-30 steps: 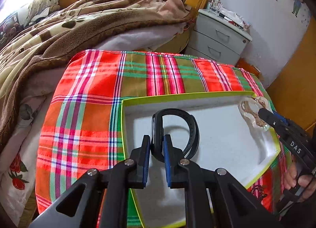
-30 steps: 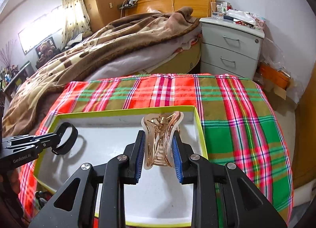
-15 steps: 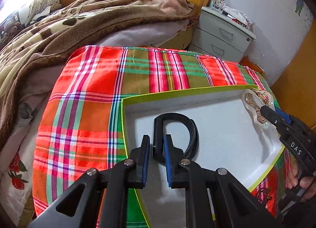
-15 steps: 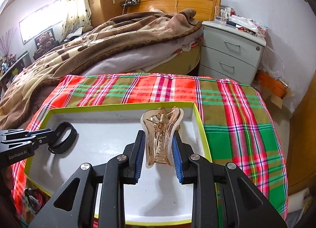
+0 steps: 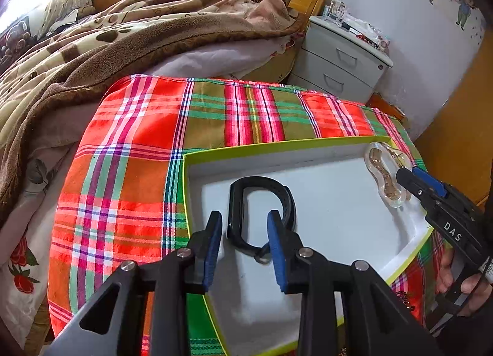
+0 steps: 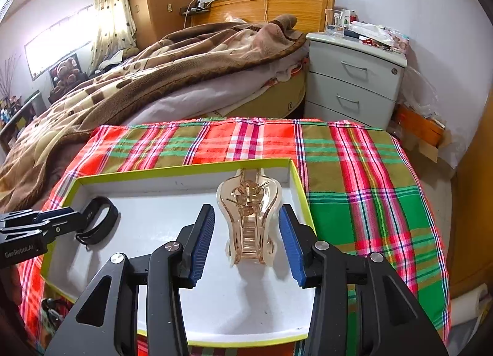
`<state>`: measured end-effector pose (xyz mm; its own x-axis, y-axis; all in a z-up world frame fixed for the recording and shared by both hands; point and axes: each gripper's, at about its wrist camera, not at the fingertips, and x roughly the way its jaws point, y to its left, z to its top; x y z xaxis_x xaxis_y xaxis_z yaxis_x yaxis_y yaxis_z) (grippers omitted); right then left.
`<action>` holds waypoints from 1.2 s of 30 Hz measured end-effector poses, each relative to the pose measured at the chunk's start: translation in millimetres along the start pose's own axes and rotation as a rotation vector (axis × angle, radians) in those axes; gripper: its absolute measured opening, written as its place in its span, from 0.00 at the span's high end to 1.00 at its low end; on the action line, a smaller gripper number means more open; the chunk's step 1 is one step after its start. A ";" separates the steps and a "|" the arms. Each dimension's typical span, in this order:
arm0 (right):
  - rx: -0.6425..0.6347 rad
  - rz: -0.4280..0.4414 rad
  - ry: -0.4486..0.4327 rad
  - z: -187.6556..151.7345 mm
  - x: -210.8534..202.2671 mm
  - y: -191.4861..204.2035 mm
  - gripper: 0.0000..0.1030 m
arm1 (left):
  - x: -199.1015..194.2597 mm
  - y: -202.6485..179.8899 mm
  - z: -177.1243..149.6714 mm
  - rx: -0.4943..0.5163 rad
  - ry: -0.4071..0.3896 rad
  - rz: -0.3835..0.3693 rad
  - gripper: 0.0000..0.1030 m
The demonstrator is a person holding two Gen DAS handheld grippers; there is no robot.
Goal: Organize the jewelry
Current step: 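Carry the claw clip into the box with the right tool while the left tool places the black band, then withdraw both tools from the box toward the remaining jewelry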
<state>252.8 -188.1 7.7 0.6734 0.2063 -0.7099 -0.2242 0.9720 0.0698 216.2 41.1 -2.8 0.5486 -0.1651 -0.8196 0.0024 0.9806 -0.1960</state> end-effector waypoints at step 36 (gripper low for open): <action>-0.065 0.230 -0.009 -113.5 -113.1 51.2 0.55 | -90.1 51.5 -104.7 -0.078 -0.043 -0.063 0.60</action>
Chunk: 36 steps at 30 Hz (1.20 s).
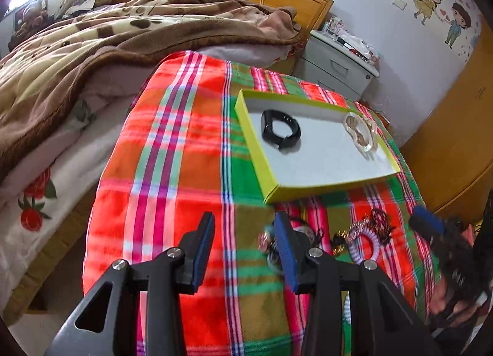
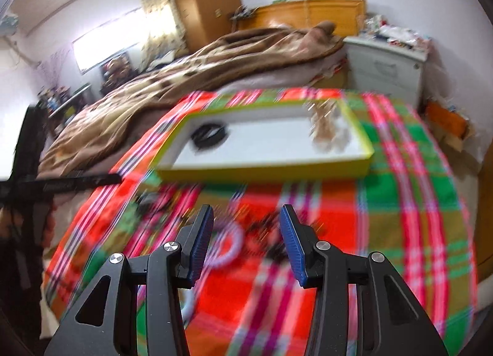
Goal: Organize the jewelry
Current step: 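Withdraw both tools from the box toward the remaining jewelry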
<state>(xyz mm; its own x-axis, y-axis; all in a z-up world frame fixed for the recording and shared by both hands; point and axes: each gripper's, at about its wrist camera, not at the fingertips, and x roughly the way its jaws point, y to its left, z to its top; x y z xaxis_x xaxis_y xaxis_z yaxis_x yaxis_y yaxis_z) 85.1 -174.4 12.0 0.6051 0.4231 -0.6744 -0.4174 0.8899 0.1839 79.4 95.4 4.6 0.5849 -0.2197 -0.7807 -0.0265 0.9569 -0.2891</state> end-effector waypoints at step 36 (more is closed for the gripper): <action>-0.065 -0.074 0.074 -50.6 -3.6 35.0 0.90 | 17.8 -2.1 -17.0 -0.034 0.062 -0.112 0.55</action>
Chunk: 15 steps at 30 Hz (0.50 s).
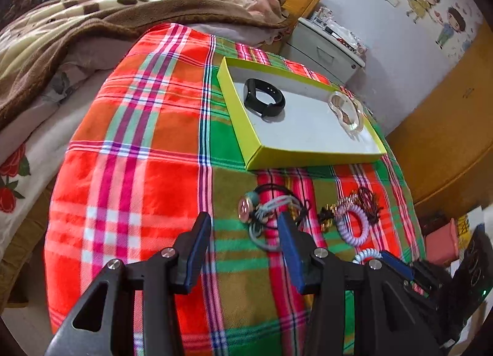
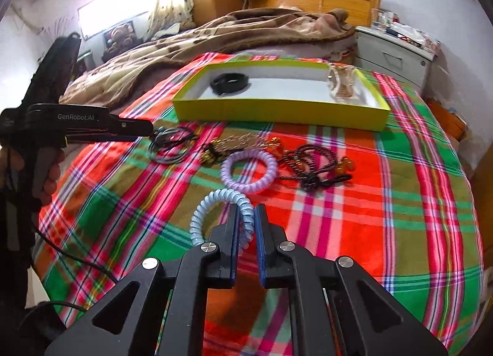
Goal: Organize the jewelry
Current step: 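Grasp the light-blue coil hair tie with the right tool while the left tool grasps the cord bracelet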
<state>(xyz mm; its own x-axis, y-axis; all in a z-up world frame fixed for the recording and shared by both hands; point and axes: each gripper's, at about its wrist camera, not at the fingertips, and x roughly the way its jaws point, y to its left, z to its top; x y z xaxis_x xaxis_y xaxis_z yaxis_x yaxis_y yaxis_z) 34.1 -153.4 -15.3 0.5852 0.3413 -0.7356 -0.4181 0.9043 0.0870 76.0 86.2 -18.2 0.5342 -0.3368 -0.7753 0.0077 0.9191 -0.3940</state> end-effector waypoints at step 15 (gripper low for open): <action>0.051 0.005 -0.035 4.0 -4.9 -15.6 0.90 | 20.3 -5.8 11.8 -0.024 0.047 0.014 0.77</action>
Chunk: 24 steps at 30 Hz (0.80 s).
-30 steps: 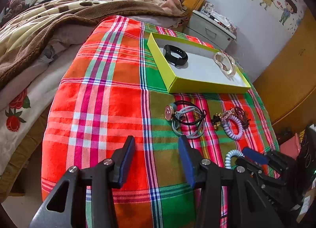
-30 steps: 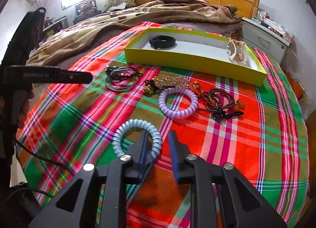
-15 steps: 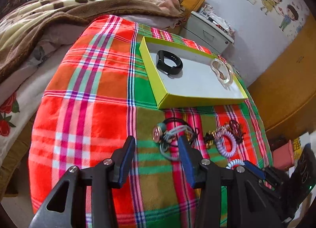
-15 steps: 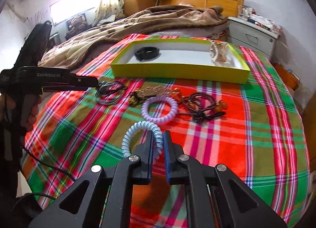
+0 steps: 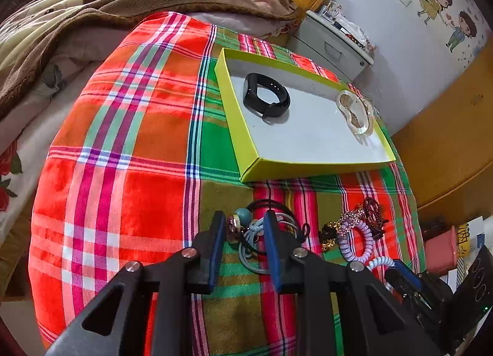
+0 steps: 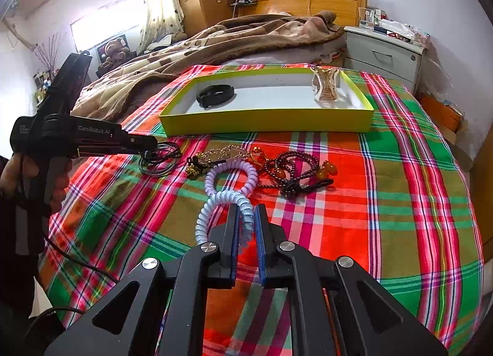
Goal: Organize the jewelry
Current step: 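Grasp the light-blue coil hair tie with the right tool while the left tool grasps the cord bracelet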
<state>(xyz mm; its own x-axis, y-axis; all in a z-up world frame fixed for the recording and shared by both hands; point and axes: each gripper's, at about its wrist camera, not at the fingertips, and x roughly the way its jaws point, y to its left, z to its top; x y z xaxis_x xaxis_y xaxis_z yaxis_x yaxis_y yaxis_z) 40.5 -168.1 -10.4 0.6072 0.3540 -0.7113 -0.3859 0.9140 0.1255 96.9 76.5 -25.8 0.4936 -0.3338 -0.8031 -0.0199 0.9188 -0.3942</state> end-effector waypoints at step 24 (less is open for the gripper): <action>0.025 -0.007 -0.032 5.9 -7.8 -5.2 0.90 | -30.1 -12.3 4.0 0.018 -0.090 -0.020 0.88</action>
<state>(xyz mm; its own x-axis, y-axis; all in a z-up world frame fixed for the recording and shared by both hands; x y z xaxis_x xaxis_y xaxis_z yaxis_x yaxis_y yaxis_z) 41.9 -174.5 -1.5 0.6321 0.3531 -0.6898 -0.3638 0.9212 0.1382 85.7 76.1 5.0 0.5702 -0.3328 -0.7511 0.0064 0.9160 -0.4010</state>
